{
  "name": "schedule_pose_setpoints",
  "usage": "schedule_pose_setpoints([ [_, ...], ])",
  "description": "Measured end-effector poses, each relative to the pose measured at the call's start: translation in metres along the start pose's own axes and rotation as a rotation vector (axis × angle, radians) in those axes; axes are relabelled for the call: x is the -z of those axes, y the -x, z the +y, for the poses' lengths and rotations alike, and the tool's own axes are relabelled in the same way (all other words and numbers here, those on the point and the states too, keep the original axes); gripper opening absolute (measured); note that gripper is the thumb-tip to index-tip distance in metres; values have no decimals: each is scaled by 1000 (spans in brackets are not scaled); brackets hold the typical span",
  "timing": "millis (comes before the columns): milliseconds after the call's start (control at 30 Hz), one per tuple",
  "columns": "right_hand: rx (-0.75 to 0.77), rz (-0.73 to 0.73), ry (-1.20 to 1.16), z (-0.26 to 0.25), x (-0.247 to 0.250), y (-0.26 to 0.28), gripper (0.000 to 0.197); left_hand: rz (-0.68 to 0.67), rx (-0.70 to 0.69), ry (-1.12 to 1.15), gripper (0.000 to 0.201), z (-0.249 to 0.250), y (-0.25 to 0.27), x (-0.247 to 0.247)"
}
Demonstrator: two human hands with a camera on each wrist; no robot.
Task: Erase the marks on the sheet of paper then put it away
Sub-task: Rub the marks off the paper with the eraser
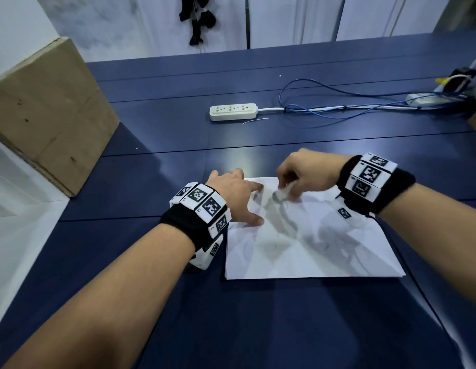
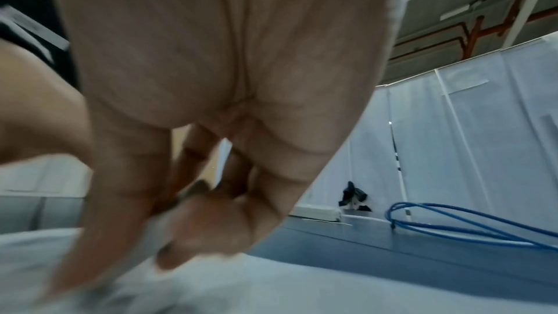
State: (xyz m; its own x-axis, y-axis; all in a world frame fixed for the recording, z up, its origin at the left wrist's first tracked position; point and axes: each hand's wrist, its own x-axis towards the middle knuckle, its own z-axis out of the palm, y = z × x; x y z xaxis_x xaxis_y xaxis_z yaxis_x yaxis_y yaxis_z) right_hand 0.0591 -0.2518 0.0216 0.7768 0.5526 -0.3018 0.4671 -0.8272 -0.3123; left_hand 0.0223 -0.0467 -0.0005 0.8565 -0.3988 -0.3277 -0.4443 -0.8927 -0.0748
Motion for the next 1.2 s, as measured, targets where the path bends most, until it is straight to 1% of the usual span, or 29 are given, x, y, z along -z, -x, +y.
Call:
schedule_pose_setpoints([
  [67,37,-153,-47,-6,-7,10,21,8,1,-3,80,-1,0,-1],
  [100,45,-163,-39,-6,-9,11,20,8,1,-3,80,-1,0,-1],
  [167,26,-57,14,-3,-7,3,20,5,-3,0,80,0,0,-1],
  [233,-41,83,29,3,1,-8,20,1,-1,6,78,0,0,-1],
  [267,-77,130,21,6,4,-12,21,-1,0,9,78,0,1,-1],
  [333,-93,159,8,8,5,-13,21,3,1,12,78,0,1,-1],
  [367,-72,141,9,6,3,-9,21,5,3,14,77,-1,1,-1],
  [400,-39,92,10,4,1,-4,19,6,4,14,78,0,1,-1],
  [500,24,-159,-69,-5,-7,9,20,-1,3,11,81,0,1,-1],
  [533,27,-190,-73,-5,-8,8,21,-2,2,14,81,0,1,-1],
  [567,23,-165,-49,-4,-6,6,22,-2,2,16,81,0,1,-1],
  [600,11,-104,-12,-2,-4,0,21,0,4,18,80,0,1,-1],
  [667,-46,64,41,3,4,-8,19,-5,8,21,79,0,1,1],
  [700,-75,119,35,5,7,-10,20,-9,10,24,80,0,1,1],
  [733,-89,142,17,7,8,-9,20,-10,10,22,81,1,1,1],
  [767,-80,129,-1,7,7,-6,19,-7,12,16,82,1,0,1],
  [800,-56,77,-17,6,5,-2,16,-2,15,14,83,0,0,1],
  [900,30,-170,-90,-2,-6,11,19,3,16,20,82,-1,0,-1],
  [933,41,-196,-78,-3,-7,11,18,1,15,19,83,-1,0,-1],
  [967,39,-170,-47,-3,-6,9,18,-1,16,19,83,-1,0,0],
  [1067,-50,52,23,6,4,-6,20,-4,22,20,83,1,1,1],
  [1100,-73,103,23,8,7,-9,20,-8,23,22,83,1,1,1],
  [1167,-68,122,26,10,7,-7,18,-17,26,21,84,1,0,2],
  [1200,-43,80,30,9,5,-3,17,-18,26,21,84,1,0,2],
])
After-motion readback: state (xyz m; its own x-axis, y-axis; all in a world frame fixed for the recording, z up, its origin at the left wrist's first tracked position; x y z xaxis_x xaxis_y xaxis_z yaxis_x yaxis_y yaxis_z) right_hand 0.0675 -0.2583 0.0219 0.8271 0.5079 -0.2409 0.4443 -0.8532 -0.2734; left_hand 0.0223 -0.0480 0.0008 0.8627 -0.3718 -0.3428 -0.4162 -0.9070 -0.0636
